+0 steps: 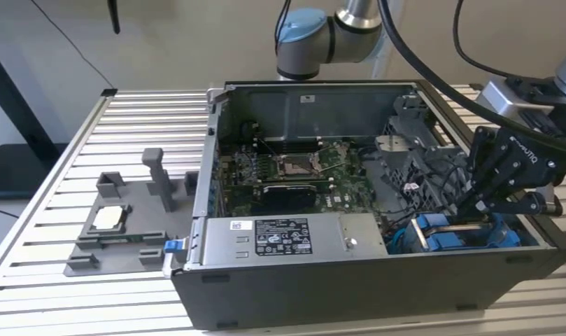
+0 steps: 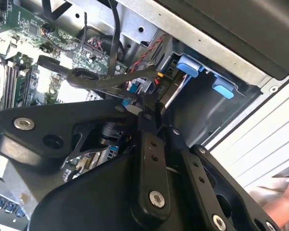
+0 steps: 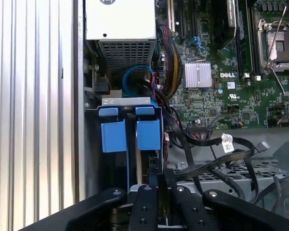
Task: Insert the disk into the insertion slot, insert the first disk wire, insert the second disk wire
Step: 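Insert the second disk wire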
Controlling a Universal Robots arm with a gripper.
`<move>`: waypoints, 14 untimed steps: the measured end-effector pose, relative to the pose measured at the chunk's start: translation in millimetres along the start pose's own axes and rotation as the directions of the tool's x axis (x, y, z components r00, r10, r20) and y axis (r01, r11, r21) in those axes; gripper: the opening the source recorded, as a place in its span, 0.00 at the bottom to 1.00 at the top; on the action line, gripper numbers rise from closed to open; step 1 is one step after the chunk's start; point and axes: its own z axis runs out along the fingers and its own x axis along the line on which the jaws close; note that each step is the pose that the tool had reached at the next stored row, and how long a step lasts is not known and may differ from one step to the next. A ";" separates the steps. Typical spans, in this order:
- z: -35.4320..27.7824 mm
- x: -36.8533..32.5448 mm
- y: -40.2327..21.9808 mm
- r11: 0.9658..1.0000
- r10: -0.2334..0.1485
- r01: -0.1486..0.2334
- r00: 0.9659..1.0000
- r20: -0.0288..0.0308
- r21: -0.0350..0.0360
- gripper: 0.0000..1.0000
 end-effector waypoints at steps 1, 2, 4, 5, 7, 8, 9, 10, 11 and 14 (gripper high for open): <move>0.0 0.0 0.0 1.000 0.000 0.000 1.000 0.000 0.000 0.17; 0.0 0.0 -0.1 1.000 0.000 0.000 1.000 0.001 0.000 0.17; 0.0 0.0 -0.1 1.000 0.000 0.000 1.000 0.002 0.000 0.17; 0.0 0.0 -0.1 1.000 -0.001 0.001 1.000 0.002 0.000 0.17; 0.0 0.0 -0.1 1.000 -0.001 0.001 1.000 0.003 0.000 0.17; 0.0 0.0 -0.1 1.000 -0.001 0.001 1.000 0.003 0.000 0.17; 0.2 -0.1 -0.2 1.000 -0.001 0.001 1.000 0.004 0.000 0.19; 0.4 -0.1 -0.2 1.000 -0.001 0.001 1.000 0.005 0.000 0.19; 0.3 0.0 -0.1 1.000 -0.001 0.001 1.000 0.005 0.000 0.19; -1.1 0.0 0.1 1.000 -0.001 0.001 1.000 0.004 0.000 0.25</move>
